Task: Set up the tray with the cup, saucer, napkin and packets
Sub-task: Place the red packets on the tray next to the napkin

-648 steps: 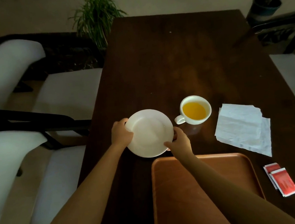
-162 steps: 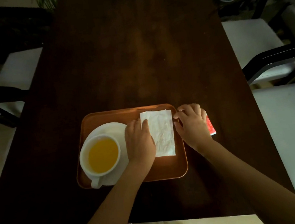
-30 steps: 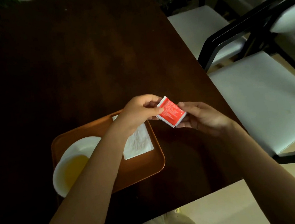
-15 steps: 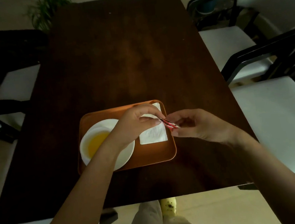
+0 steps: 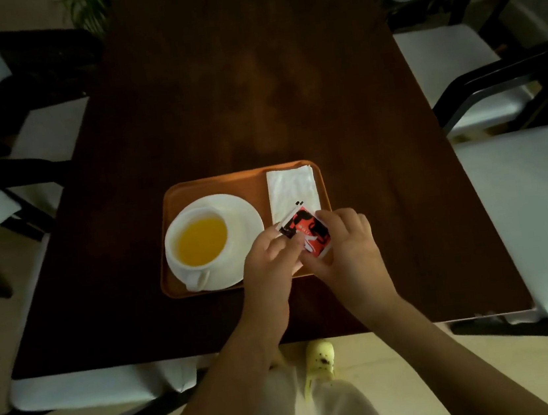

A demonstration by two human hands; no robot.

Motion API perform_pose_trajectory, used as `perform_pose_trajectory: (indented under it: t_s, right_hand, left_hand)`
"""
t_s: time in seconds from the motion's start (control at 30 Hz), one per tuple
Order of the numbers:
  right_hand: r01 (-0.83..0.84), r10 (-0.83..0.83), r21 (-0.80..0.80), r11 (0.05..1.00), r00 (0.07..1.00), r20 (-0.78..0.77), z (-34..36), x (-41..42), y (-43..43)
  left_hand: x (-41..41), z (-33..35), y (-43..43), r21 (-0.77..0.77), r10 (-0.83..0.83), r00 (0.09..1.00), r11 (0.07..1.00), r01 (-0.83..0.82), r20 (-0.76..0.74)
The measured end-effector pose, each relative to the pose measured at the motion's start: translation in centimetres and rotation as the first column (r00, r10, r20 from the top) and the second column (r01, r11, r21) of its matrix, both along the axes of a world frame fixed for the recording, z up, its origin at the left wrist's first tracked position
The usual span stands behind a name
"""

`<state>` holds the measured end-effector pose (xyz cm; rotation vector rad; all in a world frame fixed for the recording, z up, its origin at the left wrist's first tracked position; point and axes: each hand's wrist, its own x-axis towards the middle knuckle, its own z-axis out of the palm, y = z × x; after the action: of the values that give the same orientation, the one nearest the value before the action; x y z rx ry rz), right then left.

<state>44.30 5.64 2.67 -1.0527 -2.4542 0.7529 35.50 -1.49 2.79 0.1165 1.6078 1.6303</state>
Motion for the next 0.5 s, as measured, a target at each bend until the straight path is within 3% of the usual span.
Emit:
perform_pose_trajectory:
  t_s: [0.17, 0.33, 0.5]
  right_hand:
    - [-0.05, 0.044, -0.298, 0.953, 0.999, -0.026, 0.0, 0.7, 0.4]
    - [-0.011, -0.031, -0.349, 0.937, 0.993, -0.115, 1.0, 0.4, 3.4]
    - [-0.03, -0.019, -0.41, 0.911, 0.993, -0.116, 1.2, -0.7, 4.4]
  left_hand:
    - [-2.5, -0.1, 0.7, -0.16, -0.131, 0.979, 0.981, 0.106, -0.155]
    - [-4.1, 0.0, 0.7, -0.14, -0.318, 0.929, 0.945, 0.295, -0.187]
    - [-4.9, 0.1, 1.2, -0.242, -0.501, 0.83, 0.86, 0.449, -0.244]
